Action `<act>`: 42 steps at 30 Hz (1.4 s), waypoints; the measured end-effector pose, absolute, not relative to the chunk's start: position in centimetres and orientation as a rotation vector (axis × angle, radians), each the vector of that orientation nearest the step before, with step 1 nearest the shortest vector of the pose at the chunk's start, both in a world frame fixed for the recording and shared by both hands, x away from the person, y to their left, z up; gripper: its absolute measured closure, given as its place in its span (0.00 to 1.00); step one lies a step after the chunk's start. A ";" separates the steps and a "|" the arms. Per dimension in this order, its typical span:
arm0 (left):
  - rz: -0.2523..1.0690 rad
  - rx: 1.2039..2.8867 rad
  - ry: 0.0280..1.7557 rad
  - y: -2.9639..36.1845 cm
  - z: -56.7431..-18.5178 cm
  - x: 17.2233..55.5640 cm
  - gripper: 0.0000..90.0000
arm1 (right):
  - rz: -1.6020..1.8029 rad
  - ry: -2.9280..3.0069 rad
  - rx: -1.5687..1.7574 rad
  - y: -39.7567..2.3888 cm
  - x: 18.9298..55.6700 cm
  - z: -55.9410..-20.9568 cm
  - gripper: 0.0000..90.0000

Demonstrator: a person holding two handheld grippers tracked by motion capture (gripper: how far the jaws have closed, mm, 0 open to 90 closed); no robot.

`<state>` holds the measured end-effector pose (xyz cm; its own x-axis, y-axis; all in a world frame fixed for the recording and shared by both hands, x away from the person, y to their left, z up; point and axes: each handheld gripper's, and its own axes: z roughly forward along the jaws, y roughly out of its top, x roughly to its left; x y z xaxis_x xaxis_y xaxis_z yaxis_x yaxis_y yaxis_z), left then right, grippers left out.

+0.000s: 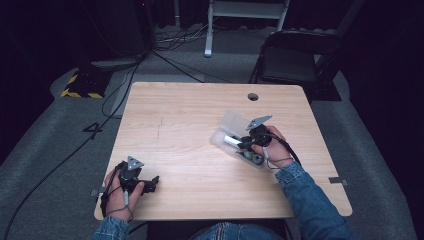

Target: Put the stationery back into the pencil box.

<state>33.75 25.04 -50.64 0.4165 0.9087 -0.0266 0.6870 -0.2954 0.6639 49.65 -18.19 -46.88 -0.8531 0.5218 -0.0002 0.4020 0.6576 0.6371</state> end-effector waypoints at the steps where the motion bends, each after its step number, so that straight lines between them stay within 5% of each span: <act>1: 0.480 2.076 1.347 25.0 -50.6 33.7 0.00 | 0.978 2.684 0.750 -18.2 49.6 -46.7 0.69; 11: 0.480 2.075 1.347 25.0 -50.6 33.8 0.00 | 1.049 2.611 0.752 -18.6 48.9 -44.7 0.61; 33: 0.483 2.078 1.340 25.1 -50.6 33.9 0.00 | 1.208 2.439 0.874 -23.2 45.1 -40.7 0.25; 42: 0.481 2.079 1.339 25.1 -50.6 34.0 0.00 | 1.196 2.424 0.935 -26.0 43.9 -40.7 0.23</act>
<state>33.96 25.06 -50.64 0.4218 0.9064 -0.0242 0.6835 -0.3004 0.6652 43.95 -26.00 -40.74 -0.7511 0.6594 0.0322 0.4268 0.4479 0.7856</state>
